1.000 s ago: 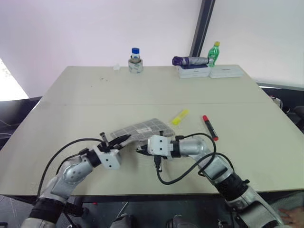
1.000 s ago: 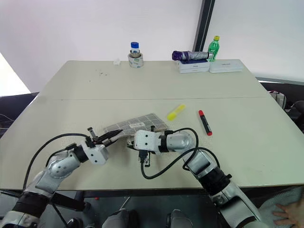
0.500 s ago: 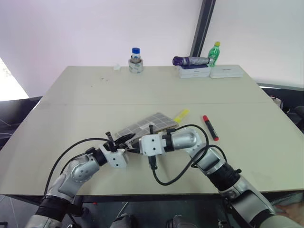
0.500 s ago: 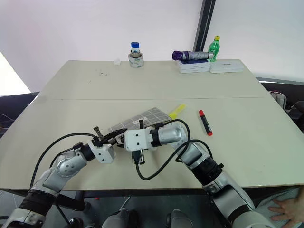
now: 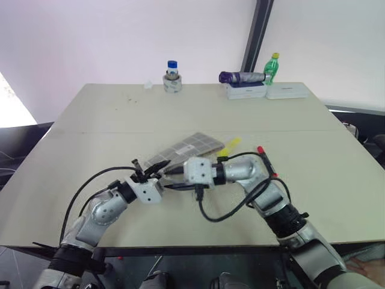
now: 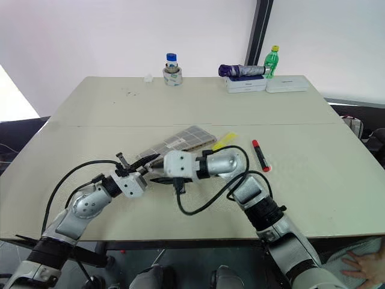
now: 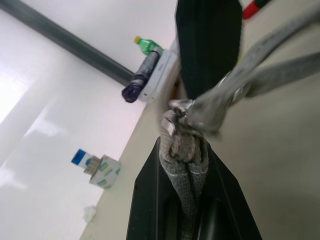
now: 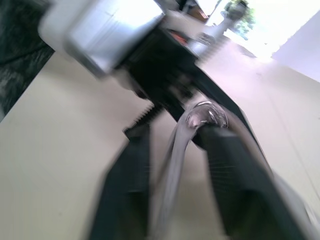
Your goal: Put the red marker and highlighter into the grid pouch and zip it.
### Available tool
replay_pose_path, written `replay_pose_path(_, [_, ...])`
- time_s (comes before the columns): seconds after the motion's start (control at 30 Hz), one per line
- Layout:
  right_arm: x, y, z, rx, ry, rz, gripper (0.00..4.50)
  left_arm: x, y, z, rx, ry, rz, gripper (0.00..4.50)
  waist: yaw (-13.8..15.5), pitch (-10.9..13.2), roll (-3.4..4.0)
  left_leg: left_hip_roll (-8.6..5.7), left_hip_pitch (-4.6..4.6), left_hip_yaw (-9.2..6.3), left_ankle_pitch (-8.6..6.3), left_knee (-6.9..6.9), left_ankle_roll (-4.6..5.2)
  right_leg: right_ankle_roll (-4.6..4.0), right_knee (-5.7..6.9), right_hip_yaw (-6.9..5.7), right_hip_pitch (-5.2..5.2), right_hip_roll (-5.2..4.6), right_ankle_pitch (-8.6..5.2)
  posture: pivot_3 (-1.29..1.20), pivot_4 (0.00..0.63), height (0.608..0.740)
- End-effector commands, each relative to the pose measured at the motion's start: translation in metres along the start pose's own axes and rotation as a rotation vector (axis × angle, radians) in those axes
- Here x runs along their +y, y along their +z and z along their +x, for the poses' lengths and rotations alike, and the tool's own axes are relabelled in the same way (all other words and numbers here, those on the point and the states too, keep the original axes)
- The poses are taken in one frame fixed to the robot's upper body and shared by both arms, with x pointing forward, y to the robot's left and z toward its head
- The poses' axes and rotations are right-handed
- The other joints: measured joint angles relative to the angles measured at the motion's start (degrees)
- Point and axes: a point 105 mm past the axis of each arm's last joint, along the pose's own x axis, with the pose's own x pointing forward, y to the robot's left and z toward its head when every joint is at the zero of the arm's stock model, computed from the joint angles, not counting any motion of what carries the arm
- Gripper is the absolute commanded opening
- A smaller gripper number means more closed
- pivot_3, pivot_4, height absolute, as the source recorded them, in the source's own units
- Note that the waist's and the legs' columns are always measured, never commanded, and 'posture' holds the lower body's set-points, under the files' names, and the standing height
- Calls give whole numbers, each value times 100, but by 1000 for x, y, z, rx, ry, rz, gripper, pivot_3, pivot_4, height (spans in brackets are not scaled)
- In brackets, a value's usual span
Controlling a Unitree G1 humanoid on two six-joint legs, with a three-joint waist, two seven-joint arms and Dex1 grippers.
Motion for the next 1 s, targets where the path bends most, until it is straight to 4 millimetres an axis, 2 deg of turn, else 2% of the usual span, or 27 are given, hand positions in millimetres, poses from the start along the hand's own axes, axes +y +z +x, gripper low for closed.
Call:
replay_pose_path(0.03, [-9, 13, -20, -45, -39, -33, 3478, 16, 7, -3, -29, 63, -16, 0, -5, 0, 0, 0, 0, 0, 0, -1, 0, 0, 0, 0, -1, 0, 0, 0, 150, 738])
replay_pose_path(0.2, [-18, 0, -39, -6, -111, 14, 3478, 19, 6, -6, -29, 77, -50, 0, -22, 0, 0, 1, 1, -1, 0, -3, 0, 0, 0, 0, -1, 1, 0, 0, 150, 738])
replay_pose_path(0.33, [-36, -5, -51, -26, -274, 9, 3478, 22, 5, -10, -31, 80, -106, 0, -24, 0, 0, 1, 1, -1, 1, -4, -1, 0, 0, 0, -3, 1, 0, 0, 150, 738])
replay_pose_path(0.43, [-33, -7, -52, -54, -293, 40, 2642, 24, 4, -14, -30, 85, -137, 0, -25, 0, 0, 1, 1, 1, 1, -4, -1, 0, 0, 0, -2, 1, 0, 0, 150, 738])
replay_pose_path(0.53, [-30, -7, -48, -64, -309, 29, 1121, 26, 5, -16, -32, 87, -157, 0, -21, 0, 0, 1, 1, 0, 1, -3, -2, 0, 0, 0, -2, 1, 0, 0, 150, 738])
replay_pose_path(0.57, [-32, -7, -47, -67, -321, 28, 447, 27, 4, -17, -30, 95, -170, 0, -22, 0, 0, 1, 1, 1, 1, -4, -1, 0, 0, 1, -2, 0, 0, 0, 150, 738])
replay_pose_path(0.6, [-32, -7, -46, -66, -329, 23, 42, 28, 4, -17, -29, 105, -189, 0, -25, 0, 0, 0, 1, 1, 1, -3, -1, 0, 0, 1, -2, 0, 0, 0, 150, 738])
replay_pose_path(0.77, [-37, -8, -43, -57, -344, -8, 42, 26, 8, -18, -46, 85, -244, 0, -19, 0, 0, 0, 1, 0, 1, -3, -2, 0, 0, 1, -1, 1, 0, 0, 150, 738])
replay_pose_path(1.0, [-37, -7, -34, -72, -336, 1, 42, 22, 10, -19, -46, 71, -227, 0, -26, 0, 0, 1, 1, 0, 1, -4, -2, 0, 0, 1, -2, 2, 0, 0, 150, 738])
